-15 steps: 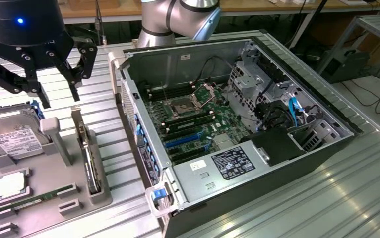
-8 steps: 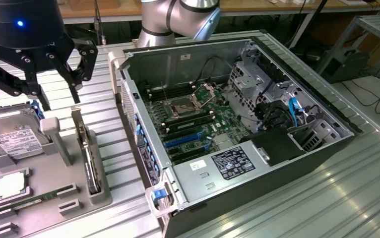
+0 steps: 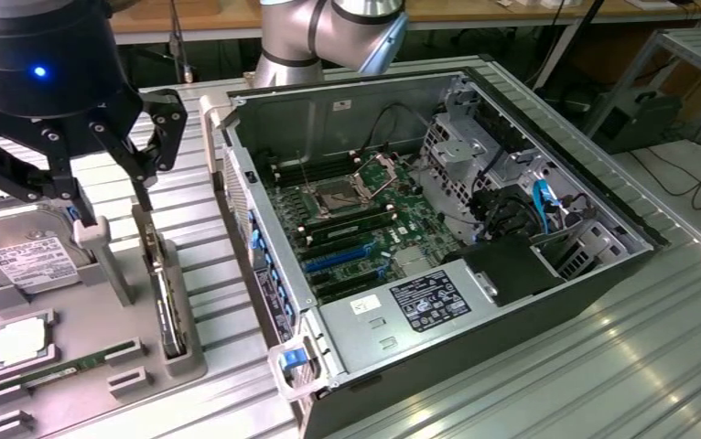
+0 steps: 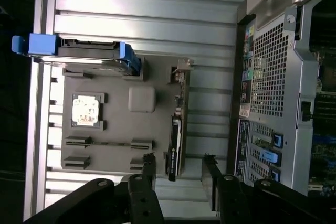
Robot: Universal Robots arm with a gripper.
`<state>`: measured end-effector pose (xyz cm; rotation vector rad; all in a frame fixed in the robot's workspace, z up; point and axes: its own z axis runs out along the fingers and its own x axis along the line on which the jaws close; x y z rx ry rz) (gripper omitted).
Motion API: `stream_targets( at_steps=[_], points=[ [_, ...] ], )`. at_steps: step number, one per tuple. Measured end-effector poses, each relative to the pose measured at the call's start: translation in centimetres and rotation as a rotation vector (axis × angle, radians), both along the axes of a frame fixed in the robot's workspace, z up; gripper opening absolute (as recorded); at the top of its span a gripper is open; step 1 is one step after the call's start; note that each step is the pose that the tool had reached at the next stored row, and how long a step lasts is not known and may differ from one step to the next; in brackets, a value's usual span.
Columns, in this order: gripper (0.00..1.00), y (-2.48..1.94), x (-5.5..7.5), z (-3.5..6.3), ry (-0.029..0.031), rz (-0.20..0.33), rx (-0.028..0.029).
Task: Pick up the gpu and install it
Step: 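Pick up the gpu and move the gpu toward the slot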
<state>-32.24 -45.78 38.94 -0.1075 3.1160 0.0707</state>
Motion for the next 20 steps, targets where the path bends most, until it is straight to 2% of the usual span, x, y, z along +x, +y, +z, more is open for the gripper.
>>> stream_targets(
  at_steps=[11,20],
  points=[
    [0.48,-0.19,0.0,-0.70,-0.0002,0.000,0.0006],
    [0.48,-0.19,0.0,-1.93,-0.0008,0.000,0.0007]
  ],
)
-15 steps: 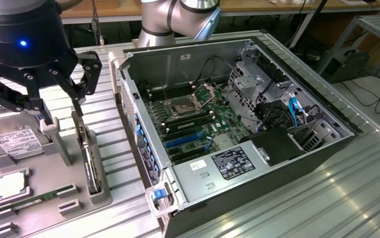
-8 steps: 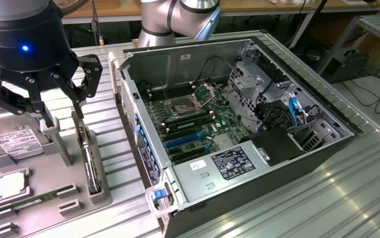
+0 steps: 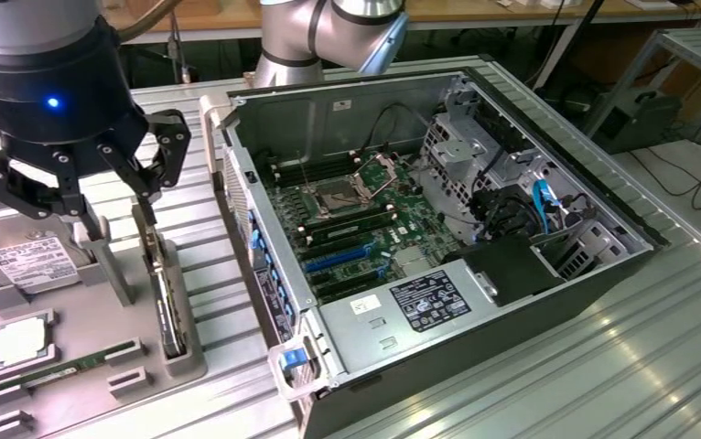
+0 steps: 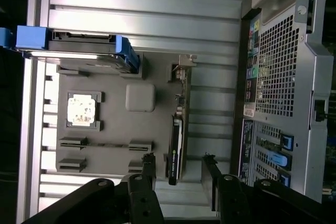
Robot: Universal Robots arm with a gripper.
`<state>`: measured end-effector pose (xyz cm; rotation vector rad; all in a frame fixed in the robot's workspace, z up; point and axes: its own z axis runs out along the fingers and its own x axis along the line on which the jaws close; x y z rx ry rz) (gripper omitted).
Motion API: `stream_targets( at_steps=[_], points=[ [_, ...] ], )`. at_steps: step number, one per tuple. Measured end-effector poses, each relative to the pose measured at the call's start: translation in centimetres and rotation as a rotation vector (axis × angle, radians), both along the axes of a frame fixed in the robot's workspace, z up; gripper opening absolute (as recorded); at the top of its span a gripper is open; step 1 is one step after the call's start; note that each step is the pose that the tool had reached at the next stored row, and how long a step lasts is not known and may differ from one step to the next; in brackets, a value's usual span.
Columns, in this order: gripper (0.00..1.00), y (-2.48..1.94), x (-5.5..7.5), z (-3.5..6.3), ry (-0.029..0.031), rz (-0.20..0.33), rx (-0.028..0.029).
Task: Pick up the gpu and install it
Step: 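Pick up the gpu and move the gpu toward the slot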
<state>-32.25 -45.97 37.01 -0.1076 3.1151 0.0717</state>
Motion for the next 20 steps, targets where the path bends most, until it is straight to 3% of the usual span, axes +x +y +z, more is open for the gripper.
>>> stream_targets(
  at_steps=[9,10,20],
  points=[
    [0.49,-0.01,0.0,-0.99,0.0000,0.000,-0.0007],
    [0.56,-0.01,0.0,-1.08,0.0000,0.000,-0.0007],
    [0.56,-0.01,0.0,-1.99,0.0000,0.000,-0.0007]
  ],
)
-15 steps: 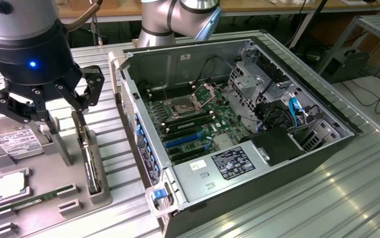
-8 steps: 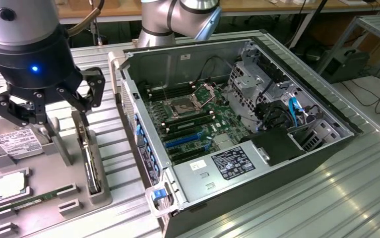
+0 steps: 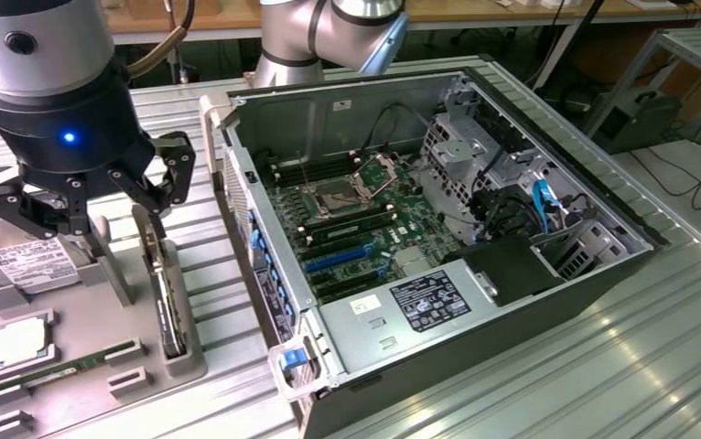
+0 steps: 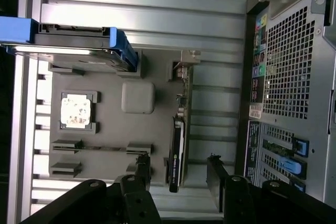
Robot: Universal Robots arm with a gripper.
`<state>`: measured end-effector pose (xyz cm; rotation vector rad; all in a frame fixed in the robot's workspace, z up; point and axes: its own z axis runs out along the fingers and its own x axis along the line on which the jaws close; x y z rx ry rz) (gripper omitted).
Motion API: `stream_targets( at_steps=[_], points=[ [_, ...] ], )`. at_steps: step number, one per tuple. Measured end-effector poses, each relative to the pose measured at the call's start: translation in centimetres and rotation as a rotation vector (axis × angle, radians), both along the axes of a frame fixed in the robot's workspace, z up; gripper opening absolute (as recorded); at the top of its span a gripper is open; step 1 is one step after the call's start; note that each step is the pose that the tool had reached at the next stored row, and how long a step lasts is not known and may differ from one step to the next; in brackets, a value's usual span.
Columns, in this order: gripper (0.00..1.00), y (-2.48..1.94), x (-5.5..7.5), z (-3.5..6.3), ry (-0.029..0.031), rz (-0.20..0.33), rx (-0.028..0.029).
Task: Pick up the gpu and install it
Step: 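Pick up the gpu and move the gpu toward the slot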
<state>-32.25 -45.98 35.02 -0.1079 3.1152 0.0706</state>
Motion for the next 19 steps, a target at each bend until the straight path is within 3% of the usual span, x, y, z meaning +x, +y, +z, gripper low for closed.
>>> stream_targets(
  at_steps=[19],
  points=[
    [0.56,-0.09,0.0,-2.62,0.0002,0.000,-0.0001]
  ],
)
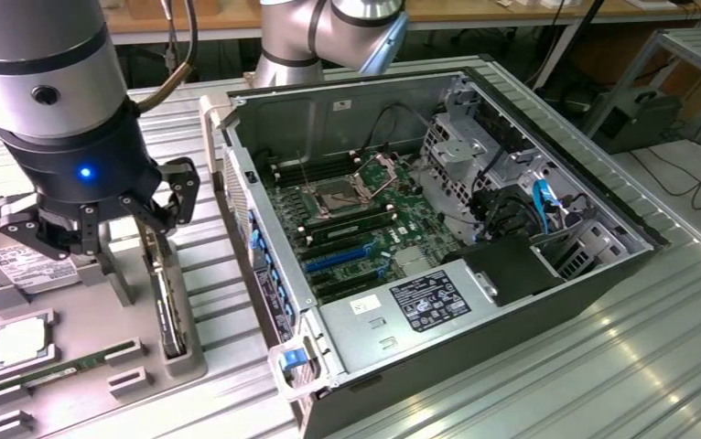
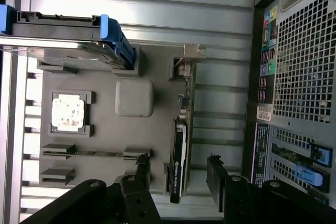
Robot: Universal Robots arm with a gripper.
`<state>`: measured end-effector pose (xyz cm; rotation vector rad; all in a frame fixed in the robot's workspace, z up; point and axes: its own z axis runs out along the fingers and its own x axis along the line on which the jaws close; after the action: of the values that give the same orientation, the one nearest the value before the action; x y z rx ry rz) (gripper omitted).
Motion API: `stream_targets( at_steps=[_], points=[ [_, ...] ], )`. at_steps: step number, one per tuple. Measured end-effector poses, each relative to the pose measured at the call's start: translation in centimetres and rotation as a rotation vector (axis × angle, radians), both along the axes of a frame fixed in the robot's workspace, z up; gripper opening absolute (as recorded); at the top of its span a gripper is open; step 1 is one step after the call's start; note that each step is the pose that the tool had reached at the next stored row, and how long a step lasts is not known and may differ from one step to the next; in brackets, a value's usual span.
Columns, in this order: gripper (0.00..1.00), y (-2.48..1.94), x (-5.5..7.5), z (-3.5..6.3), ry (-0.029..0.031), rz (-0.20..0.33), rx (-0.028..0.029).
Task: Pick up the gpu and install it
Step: 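Pick up the gpu and move the gpu toward the slot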
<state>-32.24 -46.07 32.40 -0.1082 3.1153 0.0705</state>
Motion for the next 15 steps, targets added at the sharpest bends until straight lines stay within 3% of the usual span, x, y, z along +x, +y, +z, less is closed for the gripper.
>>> stream_targets(
  at_steps=[3,6,15],
  points=[
    [0.56,-0.03,0.1,-0.36,0.0002,0.000,0.0001],
    [0.56,-0.03,0.2,-0.59,0.0046,0.000,0.0000],
    [0.56,-0.03,0.2,-2.05,0.0047,-0.001,0.0001]
  ],
)
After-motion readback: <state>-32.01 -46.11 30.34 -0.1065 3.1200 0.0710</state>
